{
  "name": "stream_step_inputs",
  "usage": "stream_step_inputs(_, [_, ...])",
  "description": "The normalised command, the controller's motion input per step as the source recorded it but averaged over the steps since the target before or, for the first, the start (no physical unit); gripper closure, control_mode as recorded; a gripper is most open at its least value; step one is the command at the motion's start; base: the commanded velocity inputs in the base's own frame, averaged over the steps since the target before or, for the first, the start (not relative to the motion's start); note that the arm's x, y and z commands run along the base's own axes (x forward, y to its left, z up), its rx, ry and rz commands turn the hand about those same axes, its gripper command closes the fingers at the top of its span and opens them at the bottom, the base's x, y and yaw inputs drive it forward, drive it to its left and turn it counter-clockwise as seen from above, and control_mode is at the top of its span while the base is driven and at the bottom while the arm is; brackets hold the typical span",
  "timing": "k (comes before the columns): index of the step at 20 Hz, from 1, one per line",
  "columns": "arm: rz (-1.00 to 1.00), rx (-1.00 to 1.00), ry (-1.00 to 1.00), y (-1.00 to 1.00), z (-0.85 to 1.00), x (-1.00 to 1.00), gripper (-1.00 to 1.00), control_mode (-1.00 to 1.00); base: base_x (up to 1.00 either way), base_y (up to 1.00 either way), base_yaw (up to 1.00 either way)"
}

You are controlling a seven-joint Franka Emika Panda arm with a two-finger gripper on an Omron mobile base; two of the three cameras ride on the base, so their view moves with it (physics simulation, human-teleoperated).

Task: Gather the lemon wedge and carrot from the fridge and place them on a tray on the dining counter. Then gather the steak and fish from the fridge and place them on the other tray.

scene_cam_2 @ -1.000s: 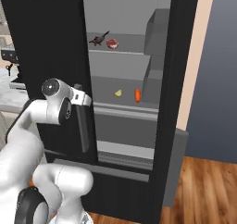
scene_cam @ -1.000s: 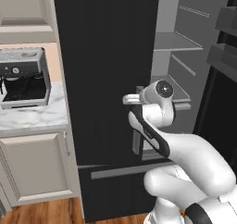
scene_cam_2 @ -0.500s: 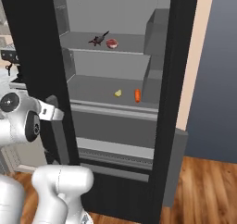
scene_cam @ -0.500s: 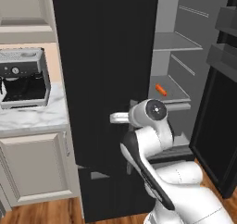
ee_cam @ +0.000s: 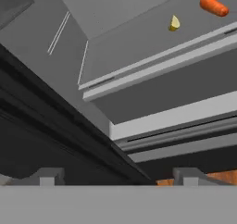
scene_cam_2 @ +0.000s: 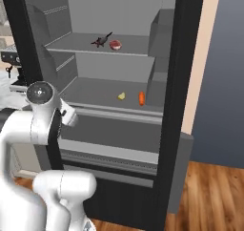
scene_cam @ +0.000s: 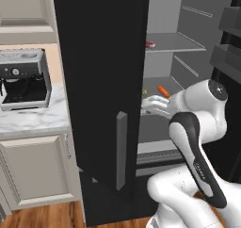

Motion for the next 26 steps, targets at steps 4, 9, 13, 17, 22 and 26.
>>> stream_step_inputs(4, [-0.10, 0.24, 0.08, -0.72, 0.10, 0.90, -1.00, -1.00, 0.00, 0.00, 0.00])
stream_step_inputs(9, [-0.10, 0.12, 0.01, 0.65, -0.14, 1.00, -1.00, -1.00, 0.00, 0.00, 0.00])
stream_step_inputs(13, [0.10, 0.02, 0.04, 0.95, -0.45, 0.35, -1.00, -1.00, 0.00, 0.00, 0.00])
stream_step_inputs(17, [0.32, -0.13, -0.09, 1.00, -0.42, -0.78, -1.00, -1.00, 0.00, 0.00, 0.00])
stream_step_inputs(22, [0.33, -0.24, -0.06, 1.00, -0.15, -0.99, -1.00, -1.00, 0.00, 0.00, 0.00])
stream_step_inputs(26, [0.20, -0.28, -0.07, 1.00, -0.03, -0.66, -1.00, -1.00, 0.00, 0.00, 0.00])
